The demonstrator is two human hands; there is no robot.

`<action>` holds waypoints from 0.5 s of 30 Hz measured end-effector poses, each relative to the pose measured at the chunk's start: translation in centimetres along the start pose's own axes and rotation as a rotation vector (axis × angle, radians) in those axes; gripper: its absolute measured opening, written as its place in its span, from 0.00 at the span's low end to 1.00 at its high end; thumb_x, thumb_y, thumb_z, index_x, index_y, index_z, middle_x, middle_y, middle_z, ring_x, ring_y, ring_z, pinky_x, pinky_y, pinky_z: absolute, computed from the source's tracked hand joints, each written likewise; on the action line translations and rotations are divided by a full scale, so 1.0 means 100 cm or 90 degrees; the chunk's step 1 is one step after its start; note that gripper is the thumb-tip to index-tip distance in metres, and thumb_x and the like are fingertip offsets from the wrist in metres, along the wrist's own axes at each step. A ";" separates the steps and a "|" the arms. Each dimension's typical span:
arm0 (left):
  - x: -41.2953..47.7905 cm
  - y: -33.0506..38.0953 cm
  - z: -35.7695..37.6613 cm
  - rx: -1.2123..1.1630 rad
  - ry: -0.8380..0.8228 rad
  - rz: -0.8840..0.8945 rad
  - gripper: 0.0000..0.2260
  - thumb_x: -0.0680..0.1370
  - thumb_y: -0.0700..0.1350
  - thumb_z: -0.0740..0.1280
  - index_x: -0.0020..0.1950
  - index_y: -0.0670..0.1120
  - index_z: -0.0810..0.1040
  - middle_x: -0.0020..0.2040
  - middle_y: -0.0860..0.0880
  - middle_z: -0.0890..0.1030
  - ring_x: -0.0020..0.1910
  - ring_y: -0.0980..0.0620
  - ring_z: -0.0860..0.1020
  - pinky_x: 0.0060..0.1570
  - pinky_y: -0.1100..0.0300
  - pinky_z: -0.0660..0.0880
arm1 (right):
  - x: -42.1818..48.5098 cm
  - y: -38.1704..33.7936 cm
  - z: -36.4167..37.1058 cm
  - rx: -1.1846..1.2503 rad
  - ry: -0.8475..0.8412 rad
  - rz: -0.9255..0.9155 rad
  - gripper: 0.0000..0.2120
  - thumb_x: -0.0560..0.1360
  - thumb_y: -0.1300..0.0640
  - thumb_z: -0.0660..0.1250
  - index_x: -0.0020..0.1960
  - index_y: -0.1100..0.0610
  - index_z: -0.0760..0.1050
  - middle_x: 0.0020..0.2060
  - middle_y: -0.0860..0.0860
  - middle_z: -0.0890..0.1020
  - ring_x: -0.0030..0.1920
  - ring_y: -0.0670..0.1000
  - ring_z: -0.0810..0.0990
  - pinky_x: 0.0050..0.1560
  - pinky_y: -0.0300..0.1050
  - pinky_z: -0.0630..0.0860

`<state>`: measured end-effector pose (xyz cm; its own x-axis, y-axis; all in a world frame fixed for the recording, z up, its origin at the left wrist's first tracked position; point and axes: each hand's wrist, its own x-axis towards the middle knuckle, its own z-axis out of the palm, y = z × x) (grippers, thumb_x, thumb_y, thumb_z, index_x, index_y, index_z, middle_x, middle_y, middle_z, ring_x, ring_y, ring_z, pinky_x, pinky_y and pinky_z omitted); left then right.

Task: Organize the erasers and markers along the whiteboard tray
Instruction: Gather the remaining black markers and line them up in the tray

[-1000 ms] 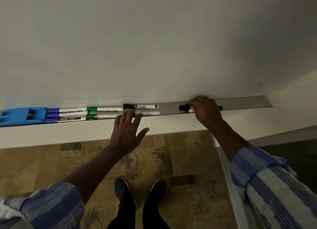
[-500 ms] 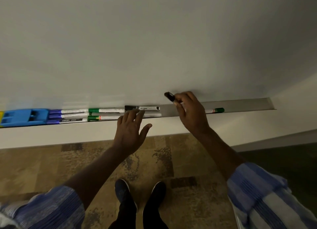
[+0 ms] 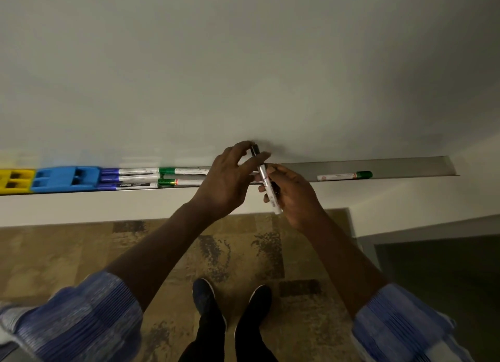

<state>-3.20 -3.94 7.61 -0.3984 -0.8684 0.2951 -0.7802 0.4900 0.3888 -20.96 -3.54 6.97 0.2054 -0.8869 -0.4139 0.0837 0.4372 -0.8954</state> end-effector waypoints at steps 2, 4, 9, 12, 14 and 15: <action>-0.007 -0.007 -0.005 0.002 0.002 0.018 0.17 0.78 0.35 0.66 0.66 0.44 0.78 0.59 0.39 0.76 0.53 0.42 0.76 0.47 0.49 0.77 | -0.003 0.001 -0.002 -0.110 -0.023 -0.003 0.12 0.81 0.50 0.62 0.58 0.51 0.80 0.49 0.50 0.86 0.46 0.53 0.84 0.40 0.45 0.79; -0.020 -0.013 -0.006 0.007 -0.002 0.008 0.11 0.79 0.38 0.67 0.60 0.42 0.81 0.51 0.41 0.77 0.46 0.43 0.76 0.40 0.49 0.76 | -0.007 0.007 -0.004 -0.227 -0.040 -0.016 0.10 0.80 0.49 0.64 0.58 0.48 0.81 0.47 0.46 0.86 0.44 0.50 0.84 0.38 0.42 0.78; -0.062 -0.025 0.006 -0.014 0.004 -0.208 0.09 0.80 0.43 0.68 0.59 0.44 0.81 0.48 0.43 0.79 0.46 0.43 0.77 0.41 0.51 0.76 | -0.009 0.027 -0.010 -0.526 0.104 -0.149 0.09 0.78 0.55 0.68 0.58 0.53 0.81 0.51 0.48 0.84 0.45 0.46 0.81 0.43 0.32 0.73; -0.065 -0.026 0.017 -0.015 0.003 -0.254 0.09 0.79 0.44 0.70 0.57 0.43 0.78 0.48 0.44 0.81 0.45 0.43 0.77 0.41 0.52 0.75 | -0.003 0.030 -0.007 -0.586 0.138 -0.273 0.11 0.78 0.62 0.66 0.60 0.59 0.79 0.55 0.55 0.81 0.49 0.51 0.81 0.48 0.39 0.79; -0.056 -0.028 0.021 -0.005 0.011 -0.271 0.07 0.78 0.44 0.70 0.54 0.42 0.78 0.47 0.43 0.80 0.44 0.43 0.76 0.40 0.51 0.74 | 0.005 0.029 -0.002 -0.613 0.172 -0.293 0.13 0.79 0.63 0.66 0.62 0.61 0.78 0.57 0.58 0.78 0.53 0.54 0.80 0.53 0.44 0.81; -0.051 -0.029 0.023 0.005 0.016 -0.277 0.07 0.78 0.43 0.70 0.53 0.42 0.78 0.46 0.43 0.79 0.43 0.42 0.76 0.40 0.50 0.74 | 0.010 0.028 0.000 -0.615 0.197 -0.289 0.13 0.79 0.63 0.66 0.62 0.61 0.78 0.57 0.58 0.78 0.54 0.55 0.80 0.54 0.46 0.81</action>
<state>0.00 -1.09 2.96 -0.0200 -0.9918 0.1260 -0.8765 0.0780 0.4751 -20.53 -3.15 4.02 0.0843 -0.9931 0.0821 -0.7336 -0.1176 -0.6694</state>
